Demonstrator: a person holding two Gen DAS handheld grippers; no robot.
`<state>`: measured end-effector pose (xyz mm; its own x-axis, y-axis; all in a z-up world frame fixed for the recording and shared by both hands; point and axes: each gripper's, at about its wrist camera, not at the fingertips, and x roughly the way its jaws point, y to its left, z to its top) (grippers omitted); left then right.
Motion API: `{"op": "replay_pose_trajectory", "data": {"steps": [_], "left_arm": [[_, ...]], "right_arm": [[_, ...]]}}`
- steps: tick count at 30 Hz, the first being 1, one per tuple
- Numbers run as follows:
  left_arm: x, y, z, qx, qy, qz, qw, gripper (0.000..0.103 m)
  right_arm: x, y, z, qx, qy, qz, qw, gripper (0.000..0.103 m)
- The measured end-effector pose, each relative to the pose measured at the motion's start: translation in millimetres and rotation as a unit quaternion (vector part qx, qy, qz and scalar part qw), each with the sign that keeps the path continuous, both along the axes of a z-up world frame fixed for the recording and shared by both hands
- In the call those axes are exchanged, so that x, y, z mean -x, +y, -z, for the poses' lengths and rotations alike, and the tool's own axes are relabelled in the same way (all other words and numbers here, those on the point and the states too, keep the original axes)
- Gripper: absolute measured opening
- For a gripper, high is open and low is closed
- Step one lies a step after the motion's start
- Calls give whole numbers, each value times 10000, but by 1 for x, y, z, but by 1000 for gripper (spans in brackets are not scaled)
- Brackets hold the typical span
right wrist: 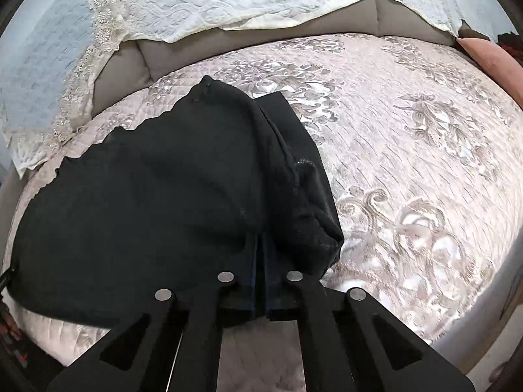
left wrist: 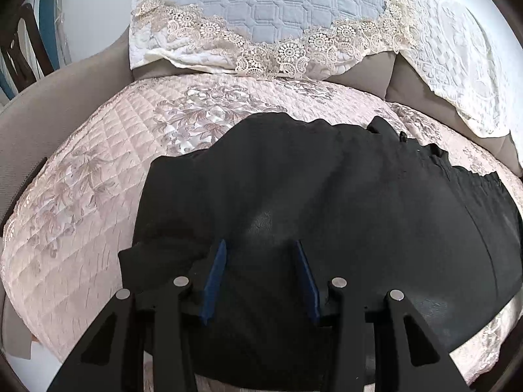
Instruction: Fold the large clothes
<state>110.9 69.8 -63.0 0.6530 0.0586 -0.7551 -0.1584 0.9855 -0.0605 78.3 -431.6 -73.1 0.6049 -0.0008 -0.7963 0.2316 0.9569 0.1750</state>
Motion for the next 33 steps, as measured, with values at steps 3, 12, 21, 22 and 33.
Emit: {"op": "replay_pose_trajectory", "data": {"steps": [3,12,21,22,33], "left_arm": [[-1,0,-7,57,96,-90,9999,45],[16,12,-30,-12,-129,-196,9997,45],[12,12,-8,-133,145,-176,9997,45],[11,13,-12,-108,173,-194,9996,45],[12,15,-20,-151,165,-278,9994,48]], "right_arm": [[-3,2,-9,-76,98,153,9998,2],[6,92,-40,-221,-423,-1142,9923,5],[-30,199,-1,-4,-22,-2453,9695,6],[-28,198,-4,-47,-62,-2466,9691,6],[-48,223,-13,-98,-209,-2689,9629,6]]}}
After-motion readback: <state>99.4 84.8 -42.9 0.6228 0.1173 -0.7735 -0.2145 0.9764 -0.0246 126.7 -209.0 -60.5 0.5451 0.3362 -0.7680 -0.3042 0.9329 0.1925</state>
